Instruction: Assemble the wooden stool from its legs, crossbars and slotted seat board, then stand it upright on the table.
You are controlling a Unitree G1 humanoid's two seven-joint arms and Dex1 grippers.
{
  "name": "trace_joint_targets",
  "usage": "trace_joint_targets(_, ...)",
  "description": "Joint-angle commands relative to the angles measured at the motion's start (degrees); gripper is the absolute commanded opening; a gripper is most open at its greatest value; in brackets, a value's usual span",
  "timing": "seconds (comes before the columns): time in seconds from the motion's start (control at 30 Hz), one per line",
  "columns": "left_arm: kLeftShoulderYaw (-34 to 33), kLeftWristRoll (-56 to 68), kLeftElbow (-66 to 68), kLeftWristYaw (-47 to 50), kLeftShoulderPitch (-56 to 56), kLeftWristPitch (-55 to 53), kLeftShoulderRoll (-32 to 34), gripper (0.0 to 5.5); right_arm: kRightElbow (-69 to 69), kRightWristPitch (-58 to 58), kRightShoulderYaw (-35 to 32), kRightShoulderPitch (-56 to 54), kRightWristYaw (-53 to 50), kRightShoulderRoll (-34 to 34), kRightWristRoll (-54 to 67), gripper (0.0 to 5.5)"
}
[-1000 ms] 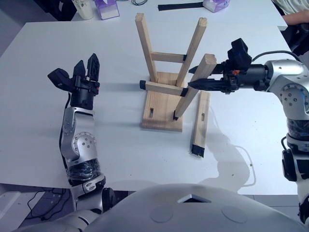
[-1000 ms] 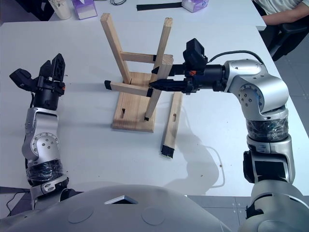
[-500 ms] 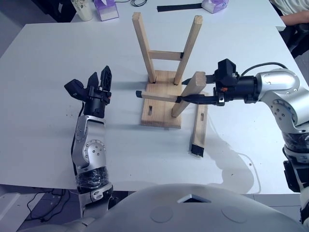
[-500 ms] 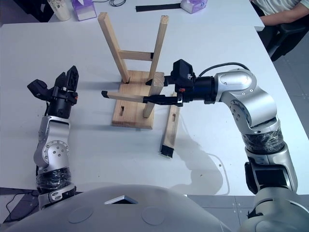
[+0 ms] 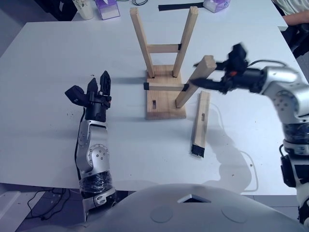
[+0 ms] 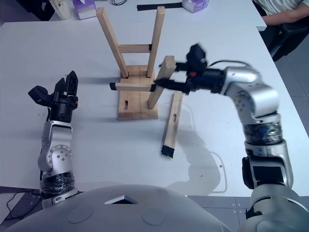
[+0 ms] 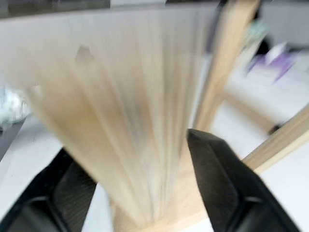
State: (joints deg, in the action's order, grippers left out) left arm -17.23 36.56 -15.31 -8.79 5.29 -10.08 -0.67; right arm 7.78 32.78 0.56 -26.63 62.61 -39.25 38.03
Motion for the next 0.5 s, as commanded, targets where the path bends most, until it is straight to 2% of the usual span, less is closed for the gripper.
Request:
trace_joint_targets(0.03, -1.8, 0.9, -1.2, 0.9, 1.0, 0.7, 0.2, 3.37, 2.7, 2.1, -2.9, 3.4, 3.2, -4.1, 1.9, 3.78)
trace_joint_targets(0.07, -2.2, 1.1, -1.4, 0.9, 1.2, 0.7, 0.3, 3.37, 2.3, 2.6, -2.8, 4.7, 3.7, -5.5, 1.2, 3.95)
trace_joint_targets(0.2, -3.2, 1.4, -1.6, 0.9, 1.2, 0.9, 0.7, 3.37, 0.8, -0.1, 1.3, 11.9, 5.7, -10.7, -6.6, 3.95)
trace_joint_targets(0.33, -3.4, 1.3, -3.2, 1.5, 3.3, 1.3, -0.7, 3.37, 8.4, 1.6, 3.3, 16.6, 5.8, -10.8, -6.4, 3.95)
trace_joint_targets(0.5, -1.0, -0.1, -7.5, 2.7, 9.9, 1.3, -3.6, 3.37, 15.9, -1.0, 13.6, 14.8, 5.9, -9.8, -13.5, 3.95)
